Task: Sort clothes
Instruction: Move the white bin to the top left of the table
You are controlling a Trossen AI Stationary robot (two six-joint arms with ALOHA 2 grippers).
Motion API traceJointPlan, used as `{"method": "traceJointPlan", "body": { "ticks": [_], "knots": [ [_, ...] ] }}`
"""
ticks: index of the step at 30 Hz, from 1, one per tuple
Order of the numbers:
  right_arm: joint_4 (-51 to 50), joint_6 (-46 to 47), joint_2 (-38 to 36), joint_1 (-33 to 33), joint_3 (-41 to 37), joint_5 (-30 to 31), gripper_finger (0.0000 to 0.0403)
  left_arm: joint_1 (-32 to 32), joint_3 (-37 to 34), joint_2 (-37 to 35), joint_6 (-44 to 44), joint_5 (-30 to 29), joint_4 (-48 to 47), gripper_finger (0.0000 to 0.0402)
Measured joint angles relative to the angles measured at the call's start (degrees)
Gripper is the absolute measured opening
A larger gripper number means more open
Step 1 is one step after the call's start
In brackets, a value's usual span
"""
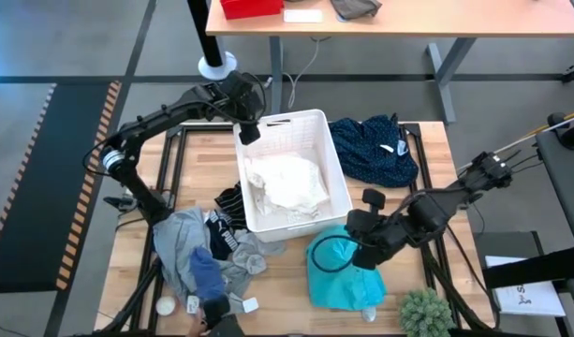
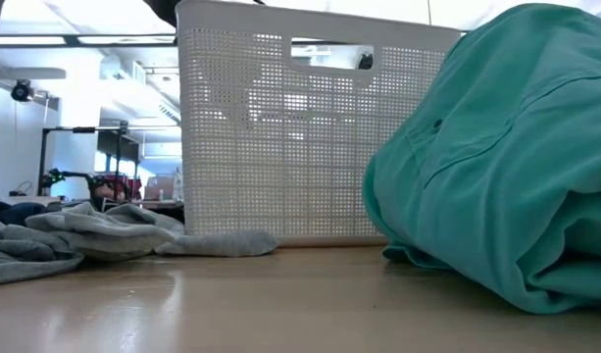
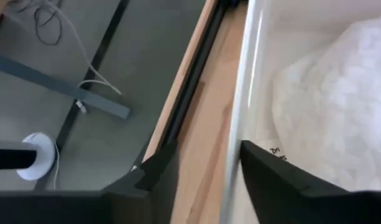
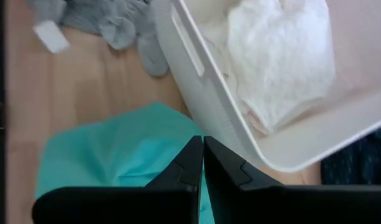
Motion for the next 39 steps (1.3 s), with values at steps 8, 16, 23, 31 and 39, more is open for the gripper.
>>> {"method": "traceJointPlan", "body": {
  "ticks": [8,16,23,31,39],
  "knots": [
    [5.37,2.06,-1.08,-3.51,-9.22,-4.05,0.0,0.46,0.17,-0.17,1.62,-2.79,-7.33,0.0012],
    [7.27,1.6,-1.37,-9.79,-13.76,-1.01,0.0,0.48,-0.02,-3.15,-4.56,-7.34,-13.18,0.0005],
    [8.16,-1.33,-1.38,-17.91,-16.35,1.64,0.0,0.46,-0.68,-7.54,-9.58,-8.36,-18.65,0.0001],
    [19.77,-10.31,-1.38,-26.35,-20.08,-1.12,0.0,0.5,-8.83,-15.87,-14.99,-8.87,-18.71,0.0],
    [32.83,-17.31,-1.4,-35.54,-24.68,-8.17,0.0,0.61,-20.12,-27.26,-21.4,-9.12,-15.69,0.0]
  ]
}}
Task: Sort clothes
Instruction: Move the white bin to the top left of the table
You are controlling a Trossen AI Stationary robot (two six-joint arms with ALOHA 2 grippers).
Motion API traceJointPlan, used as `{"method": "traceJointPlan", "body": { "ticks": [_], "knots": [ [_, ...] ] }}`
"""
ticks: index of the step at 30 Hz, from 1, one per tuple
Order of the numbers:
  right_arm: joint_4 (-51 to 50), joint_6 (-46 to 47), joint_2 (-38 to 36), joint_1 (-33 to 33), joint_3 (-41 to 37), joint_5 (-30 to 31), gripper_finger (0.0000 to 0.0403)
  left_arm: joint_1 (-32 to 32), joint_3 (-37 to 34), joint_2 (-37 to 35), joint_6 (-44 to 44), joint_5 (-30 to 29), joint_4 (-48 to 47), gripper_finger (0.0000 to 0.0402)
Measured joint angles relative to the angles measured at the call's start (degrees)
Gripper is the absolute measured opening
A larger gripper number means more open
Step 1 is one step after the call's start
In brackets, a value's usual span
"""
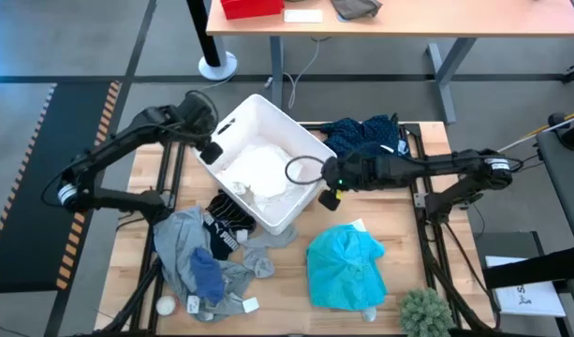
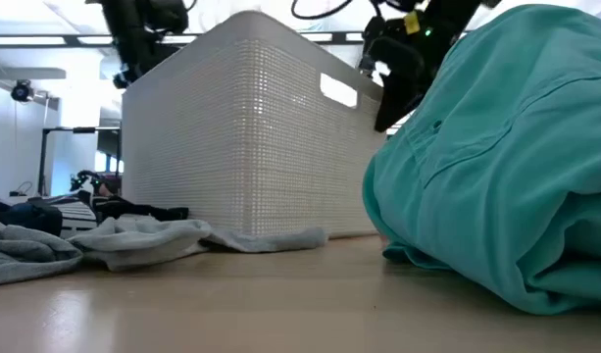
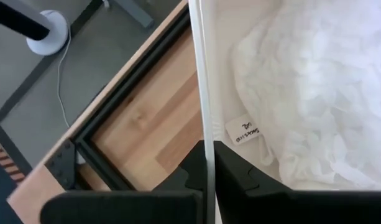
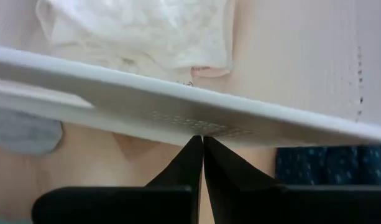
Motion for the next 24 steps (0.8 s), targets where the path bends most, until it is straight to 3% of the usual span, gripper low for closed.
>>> {"method": "traceJointPlan", "body": {
  "ticks": [9,18,24],
  "knots": [
    [8.83,-5.1,0.5,-7.71,-1.03,-1.06,0.0,0.0,-5.04,-7.17,-4.73,-0.28,2.04,0.0],
    [13.09,-6.66,0.5,-14.86,-1.03,-7.91,0.0,0.0,-5.85,-9.27,-7.22,0.27,2.69,0.0],
    [16.27,-7.26,0.5,-18.08,-1.03,-8.04,0.0,0.0,-5.85,-10.14,-8.62,0.61,2.49,0.0]
  ]
}}
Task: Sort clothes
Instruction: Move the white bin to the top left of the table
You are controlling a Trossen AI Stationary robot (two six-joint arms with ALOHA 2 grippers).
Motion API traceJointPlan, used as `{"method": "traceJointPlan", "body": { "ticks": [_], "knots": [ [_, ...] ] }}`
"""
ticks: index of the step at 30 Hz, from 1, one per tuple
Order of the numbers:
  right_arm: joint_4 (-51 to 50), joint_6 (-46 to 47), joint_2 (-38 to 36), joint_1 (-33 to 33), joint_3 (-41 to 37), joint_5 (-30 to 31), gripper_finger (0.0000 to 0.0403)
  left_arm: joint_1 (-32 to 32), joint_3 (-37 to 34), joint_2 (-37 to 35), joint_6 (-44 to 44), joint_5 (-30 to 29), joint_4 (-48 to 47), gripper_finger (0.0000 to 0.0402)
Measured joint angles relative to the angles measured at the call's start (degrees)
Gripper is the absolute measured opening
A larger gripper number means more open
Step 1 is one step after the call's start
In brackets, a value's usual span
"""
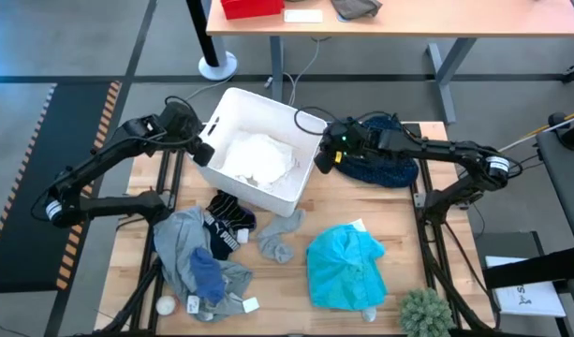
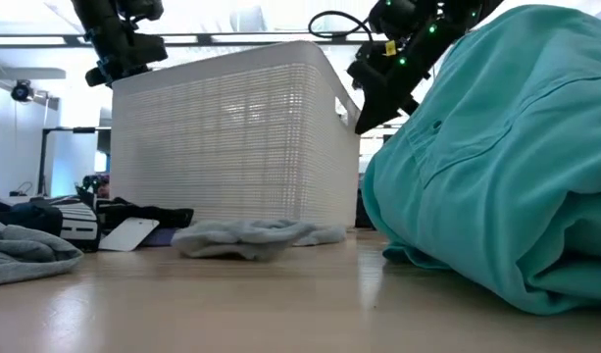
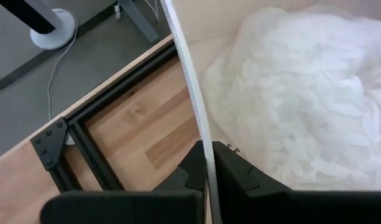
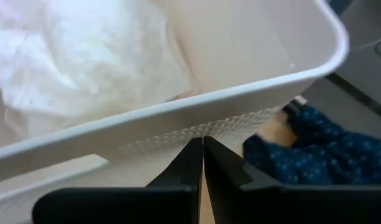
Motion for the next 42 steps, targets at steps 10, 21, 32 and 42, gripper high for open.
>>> {"method": "traceJointPlan", "body": {
  "ticks": [10,21,32,42],
  "knots": [
    [3.83,-1.76,2.44,-2.89,0.22,-1.47,0.0,-0.11,-0.09,0.93,-0.02,-0.18,-0.86,0.0016],
    [4.02,-1.95,4.48,-2.97,1.41,-3.58,0.0,-0.13,0.98,1.03,3.32,-6.95,1.2,0.0154],
    [10.24,-3.31,8.1,-3.69,5.16,-6.11,0.0,-0.63,11.99,-0.05,7.2,-3.29,1.93,0.0223],
    [5.41,-6.67,4.8,-2.82,8.18,-9.37,0.0,-2.27,11.41,-1.55,12.37,15.03,8.95,0.0116]
  ]
}}
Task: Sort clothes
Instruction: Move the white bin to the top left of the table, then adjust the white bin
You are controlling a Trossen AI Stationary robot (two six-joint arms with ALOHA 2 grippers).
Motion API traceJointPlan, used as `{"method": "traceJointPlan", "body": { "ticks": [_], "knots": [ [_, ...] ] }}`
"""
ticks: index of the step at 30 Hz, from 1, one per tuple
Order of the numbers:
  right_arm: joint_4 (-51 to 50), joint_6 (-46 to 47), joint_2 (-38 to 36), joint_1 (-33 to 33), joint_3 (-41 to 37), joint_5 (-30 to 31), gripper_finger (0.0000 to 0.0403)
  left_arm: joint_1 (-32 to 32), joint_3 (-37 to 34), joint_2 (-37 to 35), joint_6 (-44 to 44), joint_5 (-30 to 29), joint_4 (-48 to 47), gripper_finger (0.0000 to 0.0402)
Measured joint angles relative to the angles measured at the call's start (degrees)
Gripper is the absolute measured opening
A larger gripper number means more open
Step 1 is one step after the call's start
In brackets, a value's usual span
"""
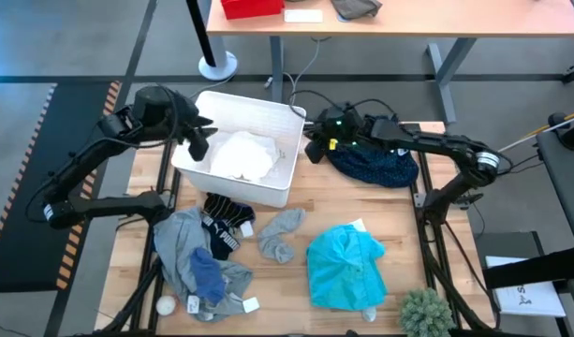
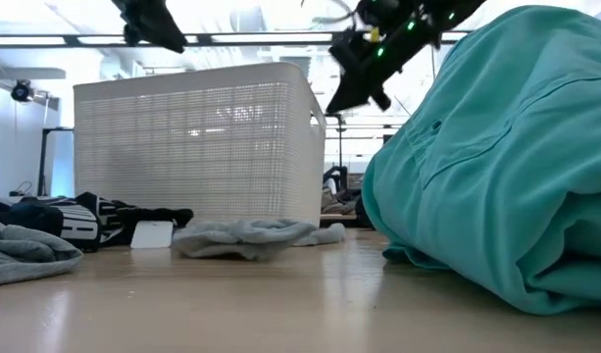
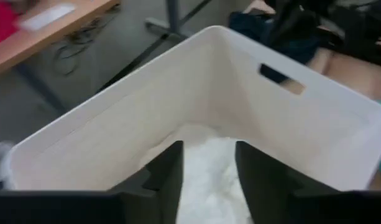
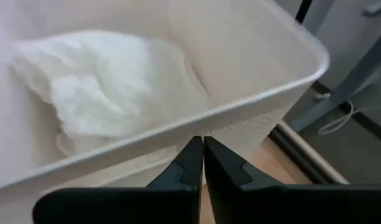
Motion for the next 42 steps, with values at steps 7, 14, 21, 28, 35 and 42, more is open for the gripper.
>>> {"method": "traceJointPlan", "body": {
  "ticks": [7,14,21,28,35,42],
  "knots": [
    [-6.38,-1.99,-8.06,1.13,0.03,2.11,0.0,-2.47,-5.76,1.61,2.39,5.69,6.04,0.0012],
    [-6.98,1.25,-7.62,-0.04,-3.01,4.03,0.0,-5.35,-9.45,0.98,3.89,7.31,12.9,0.0002],
    [-7.25,0.46,-7.57,3.64,-5.97,1.95,0.0,-11.77,-13.06,1.0,10.03,14.76,12.64,0.0],
    [-9.77,-0.68,-12.28,11.49,-6.1,10.39,0.0,-23.87,-16.23,1.97,11.47,16.79,20.96,0.0],
    [-11.16,0.57,-17.77,18.86,-6.09,15.41,0.0,-29.32,-17.73,8.89,8.27,13.53,28.03,0.0],
    [-14.67,2.64,-21.42,24.93,-6.01,21.2,0.0,-29.49,-17.62,16.9,9.45,0.09,31.94,0.0]
  ]
}}
